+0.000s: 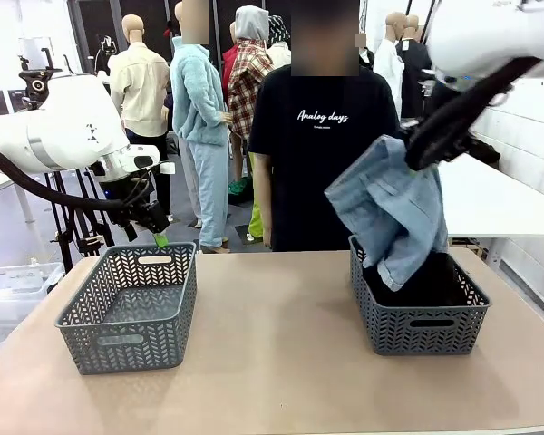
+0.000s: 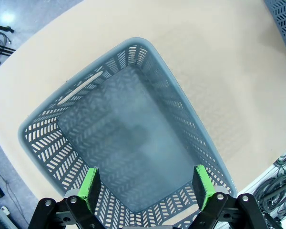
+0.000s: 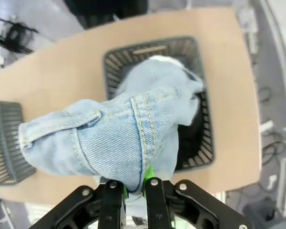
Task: Sort the tops and bottoms.
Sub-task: Sort the clothes according to human instructions.
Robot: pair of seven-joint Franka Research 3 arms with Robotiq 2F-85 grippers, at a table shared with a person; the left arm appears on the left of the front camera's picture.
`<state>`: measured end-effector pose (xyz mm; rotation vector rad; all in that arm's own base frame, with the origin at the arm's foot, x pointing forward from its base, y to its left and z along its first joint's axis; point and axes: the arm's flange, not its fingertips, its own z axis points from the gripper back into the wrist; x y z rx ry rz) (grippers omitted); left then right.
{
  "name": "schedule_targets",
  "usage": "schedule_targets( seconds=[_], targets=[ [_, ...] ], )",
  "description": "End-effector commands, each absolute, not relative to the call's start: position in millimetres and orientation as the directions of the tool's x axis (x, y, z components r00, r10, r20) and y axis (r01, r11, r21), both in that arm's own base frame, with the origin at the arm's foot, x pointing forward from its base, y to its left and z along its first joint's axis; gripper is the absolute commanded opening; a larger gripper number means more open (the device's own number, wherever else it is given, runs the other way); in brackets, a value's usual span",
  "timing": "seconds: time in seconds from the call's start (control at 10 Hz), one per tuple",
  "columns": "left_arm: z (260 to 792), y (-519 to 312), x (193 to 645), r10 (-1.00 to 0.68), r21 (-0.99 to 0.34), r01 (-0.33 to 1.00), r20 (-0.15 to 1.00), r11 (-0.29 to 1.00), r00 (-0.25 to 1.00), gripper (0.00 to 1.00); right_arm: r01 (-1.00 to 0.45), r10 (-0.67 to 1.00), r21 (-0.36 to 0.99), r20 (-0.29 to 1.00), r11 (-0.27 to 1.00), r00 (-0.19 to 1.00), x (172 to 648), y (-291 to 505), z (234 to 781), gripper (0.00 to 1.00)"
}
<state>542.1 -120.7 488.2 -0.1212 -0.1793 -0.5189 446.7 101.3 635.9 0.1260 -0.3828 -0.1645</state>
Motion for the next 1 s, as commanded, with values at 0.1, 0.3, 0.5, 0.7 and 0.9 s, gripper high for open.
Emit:
schedule_targets(
  seconds=[0.1, 0.3, 0.5, 0.7, 0.9],
  targets=[
    [489.2, -120.0, 542.5, -0.476, -0.08, 0.499, 0.205, 0.863, 0.855, 1.0, 0.179, -0.206, 0.105, 0.376, 0.978, 0.903, 433.0, 85.7, 623.1, 0.0],
    [489.2, -120.0, 542.5, -0.476, -0.08, 0.499, 0.205, 0.863, 0.855, 1.0, 0.17, -0.211, 0.143, 0.36, 0.975, 0.909, 438.3, 83.6, 631.2, 0.0],
    [489.2, -120.0, 542.5, -0.476, -0.08, 0.499, 0.205, 0.863, 0.855, 1.0, 0.17, -0.211, 0.143, 0.36, 0.975, 0.909, 438.3, 83.6, 631.2, 0.0],
    [489.2, -120.0, 542.5, -0.476, -0.08, 0.499, 0.205, 0.863, 0.855, 1.0, 0.192, -0.198, 0.053, 0.333, 0.98, 0.922, 460.7, 86.2, 608.3, 0.0],
    [489.2, -120.0, 542.5, -0.476, -0.08, 0.499, 0.205, 0.863, 0.855, 1.0, 0.218, -0.226, 0.057, 0.246, 0.974, 0.943, 492.8, 87.6, 563.5, 0.0]
  ],
)
